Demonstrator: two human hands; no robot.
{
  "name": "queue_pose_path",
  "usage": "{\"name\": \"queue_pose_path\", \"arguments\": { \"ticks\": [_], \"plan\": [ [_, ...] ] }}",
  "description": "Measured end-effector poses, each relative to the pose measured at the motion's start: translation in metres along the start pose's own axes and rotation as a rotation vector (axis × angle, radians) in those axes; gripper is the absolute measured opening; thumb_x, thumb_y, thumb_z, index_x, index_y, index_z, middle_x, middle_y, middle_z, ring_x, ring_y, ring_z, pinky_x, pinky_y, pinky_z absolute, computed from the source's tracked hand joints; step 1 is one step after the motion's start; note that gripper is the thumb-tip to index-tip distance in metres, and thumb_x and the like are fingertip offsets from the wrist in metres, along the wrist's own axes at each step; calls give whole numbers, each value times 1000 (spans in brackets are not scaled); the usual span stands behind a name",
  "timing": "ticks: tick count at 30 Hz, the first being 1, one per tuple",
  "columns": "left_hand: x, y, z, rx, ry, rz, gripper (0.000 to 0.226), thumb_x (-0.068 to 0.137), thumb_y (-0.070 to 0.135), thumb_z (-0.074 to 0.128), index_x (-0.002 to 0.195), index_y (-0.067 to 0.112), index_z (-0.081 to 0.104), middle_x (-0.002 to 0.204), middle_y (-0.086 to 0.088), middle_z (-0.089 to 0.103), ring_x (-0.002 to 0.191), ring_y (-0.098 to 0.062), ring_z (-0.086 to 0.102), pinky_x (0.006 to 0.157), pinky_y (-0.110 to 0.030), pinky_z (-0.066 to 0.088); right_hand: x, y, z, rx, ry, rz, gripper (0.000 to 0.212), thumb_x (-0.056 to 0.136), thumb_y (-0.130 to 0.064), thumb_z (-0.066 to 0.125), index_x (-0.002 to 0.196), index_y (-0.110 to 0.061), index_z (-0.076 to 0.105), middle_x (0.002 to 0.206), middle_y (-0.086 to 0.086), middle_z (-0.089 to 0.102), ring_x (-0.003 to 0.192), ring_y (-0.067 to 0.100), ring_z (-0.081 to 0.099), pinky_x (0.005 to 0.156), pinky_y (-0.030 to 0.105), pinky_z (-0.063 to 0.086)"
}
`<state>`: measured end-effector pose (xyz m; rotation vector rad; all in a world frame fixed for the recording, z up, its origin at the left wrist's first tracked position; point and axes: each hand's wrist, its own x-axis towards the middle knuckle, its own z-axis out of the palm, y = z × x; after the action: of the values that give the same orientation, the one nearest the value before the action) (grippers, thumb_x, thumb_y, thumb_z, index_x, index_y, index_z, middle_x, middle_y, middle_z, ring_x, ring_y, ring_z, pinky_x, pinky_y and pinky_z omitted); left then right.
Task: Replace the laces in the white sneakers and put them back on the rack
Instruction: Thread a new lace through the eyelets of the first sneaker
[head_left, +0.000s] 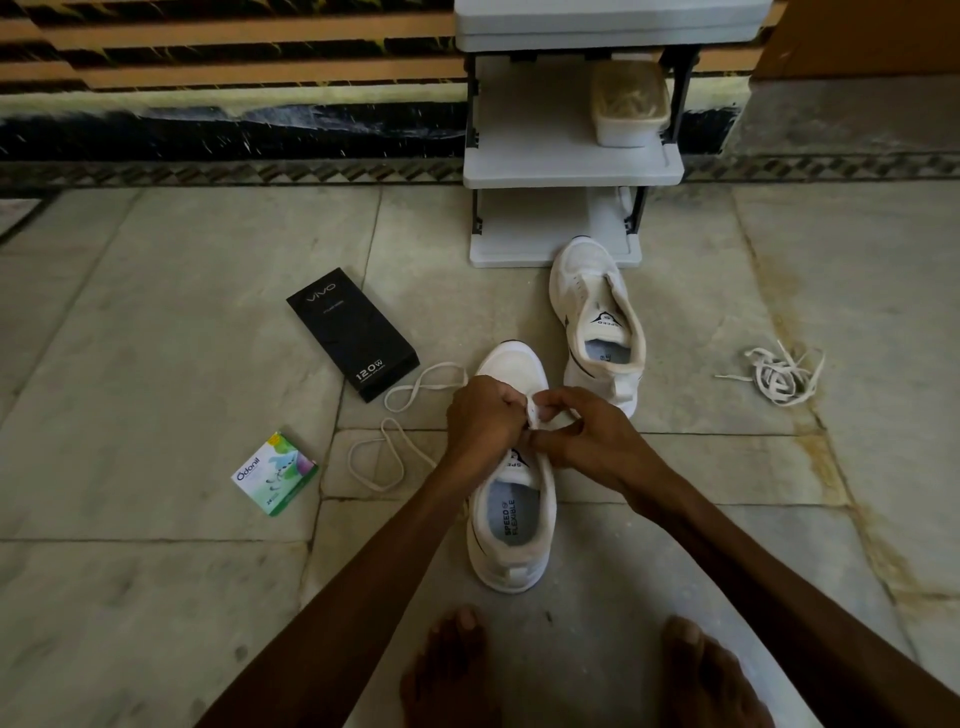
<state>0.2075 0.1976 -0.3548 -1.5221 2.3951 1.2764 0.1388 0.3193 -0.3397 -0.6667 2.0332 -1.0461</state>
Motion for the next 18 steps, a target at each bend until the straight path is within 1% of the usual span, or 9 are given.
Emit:
{"name": "queue_pose_path", "arguments": {
  "ticks": [3, 5, 7, 8, 10, 11, 13, 16, 18],
  "plan": [
    [-3, 2, 4, 66, 108, 15, 24, 88, 30, 64, 101, 13, 74, 104, -4, 72, 96, -21, 67, 87, -34, 55, 2, 1, -1, -13, -4, 3, 49, 73, -30, 81, 117, -26, 58, 104, -9, 61, 92, 13, 64, 86, 36, 57],
    [-1, 3, 3, 59, 111, -1, 26, 86, 30, 66, 103, 12, 74, 102, -5, 73, 93, -23, 68, 84, -34, 56, 3, 2, -2, 19, -11, 30, 49, 72, -30, 82, 115, -27, 58, 104, -9, 61, 92, 13, 64, 85, 37, 57],
    [2, 5, -3, -15, 38, -68, 27, 84, 27, 70, 104, 9, 73, 102, -9, 73, 93, -26, 69, 85, -36, 57, 4, 0, -3, 78, -47, 84, 50, 72, -25, 82, 116, -26, 57, 108, -6, 60, 93, 14, 63, 85, 37, 58],
    [4, 6, -6, -92, -34, -97, 25, 83, 23, 71, 102, 8, 73, 101, -12, 73, 92, -28, 69, 85, -38, 57, 4, 0, -4, 106, -68, 112, 50, 73, -22, 81, 117, -24, 56, 110, -4, 59, 93, 14, 62, 82, 34, 58],
    [4, 9, -14, -270, -160, -147, 25, 81, 19, 73, 98, 2, 72, 96, -17, 72, 86, -29, 69, 83, -40, 58, 4, -2, -5, 157, -102, 146, 52, 74, -19, 82, 118, -22, 55, 114, 0, 58, 92, 11, 61, 70, 24, 57],
    [4, 9, -17, -332, -191, -176, 26, 80, 18, 75, 96, -2, 70, 90, -18, 71, 81, -28, 68, 79, -37, 58, 4, -3, -7, 178, -117, 148, 53, 73, -18, 82, 119, -21, 55, 115, 0, 57, 93, 11, 60, 65, 20, 54],
    [1, 12, -22, -378, -221, -206, 27, 77, 13, 78, 95, -6, 69, 78, -15, 66, 68, -22, 64, 64, -29, 55, 5, -3, -9, 214, -147, 150, 56, 71, -19, 84, 119, -23, 55, 117, 1, 56, 98, 12, 60, 63, 17, 52],
    [-5, 15, -26, -364, -236, -224, 21, 79, 10, 75, 94, -3, 69, 71, -9, 63, 59, -14, 59, 44, -17, 44, 6, -2, -13, 255, -204, 170, 63, 67, -20, 88, 120, -22, 54, 115, -1, 56, 97, 14, 62, 63, 18, 53],
    [-5, 15, -27, -361, -256, -236, 13, 82, 9, 73, 88, 0, 68, 69, -7, 61, 57, -13, 57, 40, -16, 41, 7, 1, -16, 243, -235, 148, 62, 66, -19, 88, 119, -21, 55, 112, -1, 57, 95, 17, 64, 68, 24, 56]
  ]
}}
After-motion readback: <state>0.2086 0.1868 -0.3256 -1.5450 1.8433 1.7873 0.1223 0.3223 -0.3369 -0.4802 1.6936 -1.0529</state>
